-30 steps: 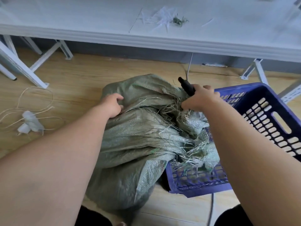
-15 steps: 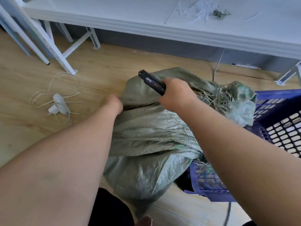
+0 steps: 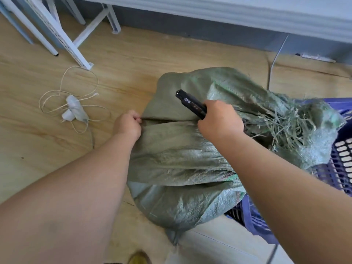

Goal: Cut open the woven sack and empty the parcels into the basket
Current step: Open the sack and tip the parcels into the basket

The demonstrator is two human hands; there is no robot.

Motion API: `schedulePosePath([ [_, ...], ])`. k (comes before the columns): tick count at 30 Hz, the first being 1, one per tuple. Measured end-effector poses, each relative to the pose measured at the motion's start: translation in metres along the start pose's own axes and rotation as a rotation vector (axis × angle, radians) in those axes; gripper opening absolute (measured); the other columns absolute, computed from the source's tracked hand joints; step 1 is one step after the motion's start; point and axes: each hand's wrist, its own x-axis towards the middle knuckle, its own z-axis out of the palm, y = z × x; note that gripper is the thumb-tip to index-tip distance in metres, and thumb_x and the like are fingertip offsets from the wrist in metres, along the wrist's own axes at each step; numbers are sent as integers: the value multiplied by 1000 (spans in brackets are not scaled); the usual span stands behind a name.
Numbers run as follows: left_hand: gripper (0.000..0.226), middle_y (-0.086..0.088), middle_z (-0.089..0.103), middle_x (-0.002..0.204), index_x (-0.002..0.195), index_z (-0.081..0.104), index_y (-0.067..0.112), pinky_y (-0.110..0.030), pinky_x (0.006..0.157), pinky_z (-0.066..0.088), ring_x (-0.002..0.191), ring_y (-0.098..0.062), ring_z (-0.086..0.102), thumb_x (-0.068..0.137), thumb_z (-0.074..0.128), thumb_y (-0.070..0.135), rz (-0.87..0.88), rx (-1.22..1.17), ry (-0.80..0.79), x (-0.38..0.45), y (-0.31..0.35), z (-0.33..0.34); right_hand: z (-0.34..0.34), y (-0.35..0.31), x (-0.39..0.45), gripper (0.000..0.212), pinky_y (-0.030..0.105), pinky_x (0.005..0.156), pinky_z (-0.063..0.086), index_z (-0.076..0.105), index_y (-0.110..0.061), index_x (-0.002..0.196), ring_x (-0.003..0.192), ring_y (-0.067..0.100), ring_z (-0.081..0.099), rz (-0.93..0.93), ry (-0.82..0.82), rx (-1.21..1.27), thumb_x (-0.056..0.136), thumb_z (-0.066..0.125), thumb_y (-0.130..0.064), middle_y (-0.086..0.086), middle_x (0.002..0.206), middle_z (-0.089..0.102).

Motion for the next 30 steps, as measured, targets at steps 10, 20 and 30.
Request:
schedulePosePath([
  [10, 22, -16, 63, 108, 115, 53, 9, -36, 72, 37, 94, -39, 56, 99, 39, 17, 148, -98, 195, -101, 68, -86, -54, 20, -44, 21, 31, 60, 43, 57, -16, 108, 74, 27, 55, 290, -58, 213, 88, 55, -10, 5, 91, 59],
  [20, 19, -5, 64, 100, 111, 54, 16, -28, 65, 25, 89, -32, 57, 101, 40, 23, 205, -22, -5, -203, 187, -197, -172, 14, -131, 21, 25, 53, 44, 68, -14, 104, 59, 17, 54, 398, -376, 360, 86, 68, -25, 1, 71, 60],
  [30, 12, 4, 67, 93, 101, 67, 18, -25, 79, 45, 88, -17, 60, 92, 60, 18, 298, -124, -535, -302, 297, -238, -309, 6, -222, 26, 32, 79, 43, 51, -21, 81, 91, 19, 56, 580, 297, 753, 81, 72, -37, 3, 101, 57],
])
